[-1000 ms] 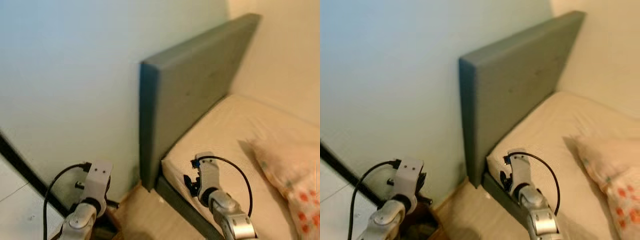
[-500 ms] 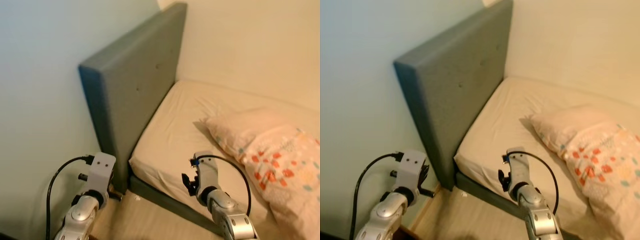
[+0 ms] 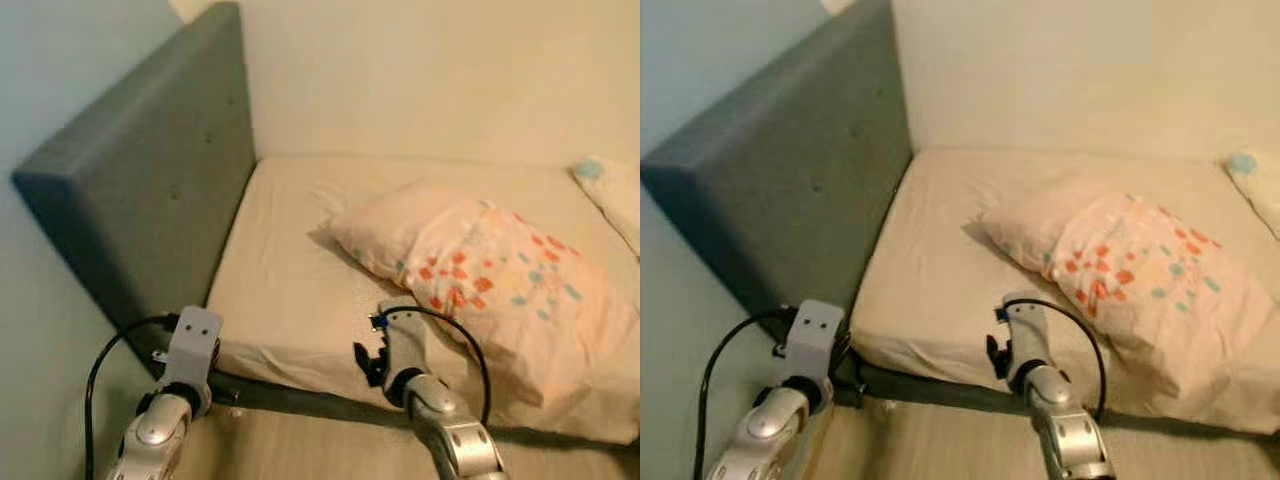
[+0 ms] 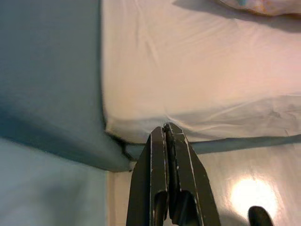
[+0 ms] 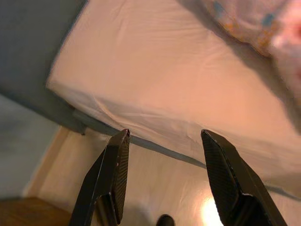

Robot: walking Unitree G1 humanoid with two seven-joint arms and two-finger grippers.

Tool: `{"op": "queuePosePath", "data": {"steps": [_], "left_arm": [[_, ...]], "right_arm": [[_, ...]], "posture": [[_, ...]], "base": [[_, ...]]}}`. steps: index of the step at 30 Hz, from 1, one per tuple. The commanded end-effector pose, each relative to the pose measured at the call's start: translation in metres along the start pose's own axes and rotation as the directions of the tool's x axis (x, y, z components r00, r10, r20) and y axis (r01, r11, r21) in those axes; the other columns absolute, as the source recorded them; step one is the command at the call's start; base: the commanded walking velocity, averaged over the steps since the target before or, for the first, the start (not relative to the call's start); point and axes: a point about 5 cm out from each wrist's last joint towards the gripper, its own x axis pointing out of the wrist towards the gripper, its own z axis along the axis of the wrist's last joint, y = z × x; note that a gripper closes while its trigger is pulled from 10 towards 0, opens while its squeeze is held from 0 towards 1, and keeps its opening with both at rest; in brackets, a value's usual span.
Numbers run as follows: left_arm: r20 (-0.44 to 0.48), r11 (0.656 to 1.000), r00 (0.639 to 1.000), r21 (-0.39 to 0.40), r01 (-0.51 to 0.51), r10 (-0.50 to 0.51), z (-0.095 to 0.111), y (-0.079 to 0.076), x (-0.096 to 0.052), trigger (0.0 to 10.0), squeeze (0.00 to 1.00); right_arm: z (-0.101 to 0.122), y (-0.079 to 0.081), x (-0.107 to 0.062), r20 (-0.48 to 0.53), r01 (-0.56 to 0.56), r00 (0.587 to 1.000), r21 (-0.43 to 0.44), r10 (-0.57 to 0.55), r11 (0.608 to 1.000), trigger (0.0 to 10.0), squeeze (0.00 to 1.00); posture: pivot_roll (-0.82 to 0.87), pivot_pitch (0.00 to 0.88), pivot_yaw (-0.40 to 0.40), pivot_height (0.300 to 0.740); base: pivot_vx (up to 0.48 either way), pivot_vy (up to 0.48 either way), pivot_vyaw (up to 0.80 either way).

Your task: Clean up the room

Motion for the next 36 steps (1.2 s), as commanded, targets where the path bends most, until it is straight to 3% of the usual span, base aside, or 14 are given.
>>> {"op": "queuePosePath", "data": {"steps": [1, 26, 36], "left_arm": [[0.012, 1.0, 1.0, -0.031, 0.001, -0.001, -0.0004, -0.0046, -0.0025, 10.0, 0.0], [0.031, 0.998, 0.999, -0.056, -0.018, 0.019, 0.0009, -0.0041, -0.0032, 10.0, 0.0], [0.085, 0.991, 0.996, -0.135, -0.009, 0.02, 0.0077, -0.0051, -0.0061, 10.0, 0.0]], "right_arm": [[-0.0005, -0.002, 0.0011, 0.0, -0.004, 1.0, 0.002, 0.004, 1.0, 10.0, 0.0], [-0.0026, -0.0009, -0.001, -0.012, -0.047, 0.999, -0.006, 0.047, 0.999, 10.0, 0.0], [0.0006, 0.0016, 0.001, 0.004, -0.066, 0.998, -0.012, 0.066, 0.998, 10.0, 0.0]], "posture": [[-0.03, 0.118, -0.004, 0.74], [-0.04, 0.117, -0.018, 0.74], [-0.03, 0.115, -0.024, 0.74]], "base": [[0.0, 0.0, -0.8], [0.0, 0.0, -0.8], [0.0, 0.0, -0.08]]}}
